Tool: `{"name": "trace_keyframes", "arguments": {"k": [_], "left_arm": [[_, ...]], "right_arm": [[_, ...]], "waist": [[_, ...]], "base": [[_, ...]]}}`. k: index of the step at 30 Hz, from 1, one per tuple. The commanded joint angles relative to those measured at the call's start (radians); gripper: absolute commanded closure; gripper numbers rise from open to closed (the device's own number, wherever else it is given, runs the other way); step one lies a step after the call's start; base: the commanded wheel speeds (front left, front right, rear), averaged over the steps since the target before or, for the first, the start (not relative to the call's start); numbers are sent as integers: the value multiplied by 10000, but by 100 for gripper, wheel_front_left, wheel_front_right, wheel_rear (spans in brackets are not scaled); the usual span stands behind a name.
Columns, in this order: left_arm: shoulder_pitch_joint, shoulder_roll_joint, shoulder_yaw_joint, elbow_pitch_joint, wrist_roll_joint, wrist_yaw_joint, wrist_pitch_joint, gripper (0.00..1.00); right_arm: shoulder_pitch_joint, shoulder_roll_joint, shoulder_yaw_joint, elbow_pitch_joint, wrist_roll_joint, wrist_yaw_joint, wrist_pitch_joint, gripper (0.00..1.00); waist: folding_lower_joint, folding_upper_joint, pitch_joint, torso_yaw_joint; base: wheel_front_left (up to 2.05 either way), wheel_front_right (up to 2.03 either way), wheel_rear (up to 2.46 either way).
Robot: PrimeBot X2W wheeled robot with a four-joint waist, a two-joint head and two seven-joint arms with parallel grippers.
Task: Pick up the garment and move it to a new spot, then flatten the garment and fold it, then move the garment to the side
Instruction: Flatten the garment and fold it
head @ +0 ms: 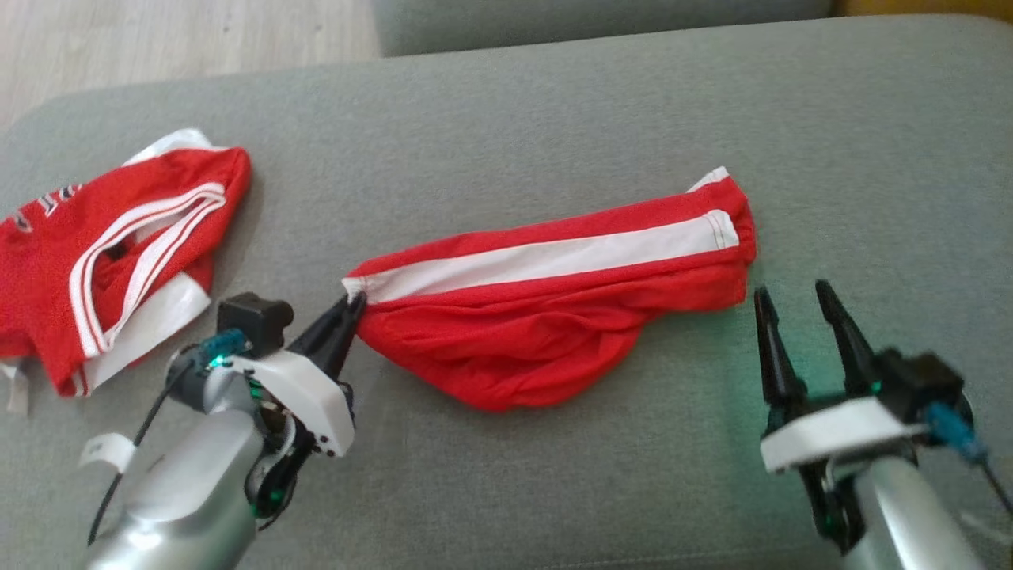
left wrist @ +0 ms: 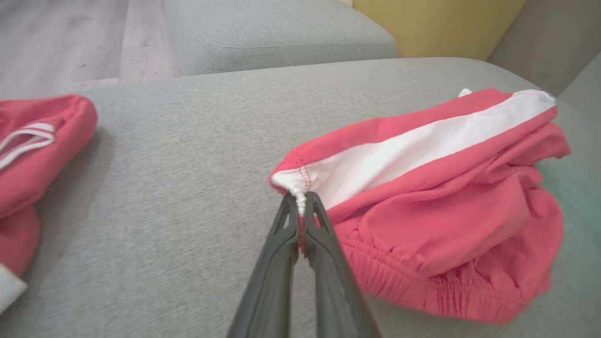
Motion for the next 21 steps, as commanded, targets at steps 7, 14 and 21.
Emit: {"name": "trace_keyframes", "arguments": {"k": [7, 14, 21], "left_arm": [[-384, 186, 850, -230, 532, -123, -134, 100], [-229, -138, 1155, -160, 903, -300, -135, 100], [-119, -339, 1342, -72, 1177, -448, -135, 100]], "right_arm": [[-2221, -1144, 2594, 1470, 3148, 77, 585, 0], [-3287, -2082, 4306, 2160, 5075, 77, 1175, 0], [-3745, -2328, 5173, 2670, 6056, 77, 1336, 0]], "waist": [[0, 0, 218, 338], [0, 0, 219, 565], [0, 0, 241, 713]], "base": [[0, 0, 0], [0, 0, 0], [0, 0, 0]]}}
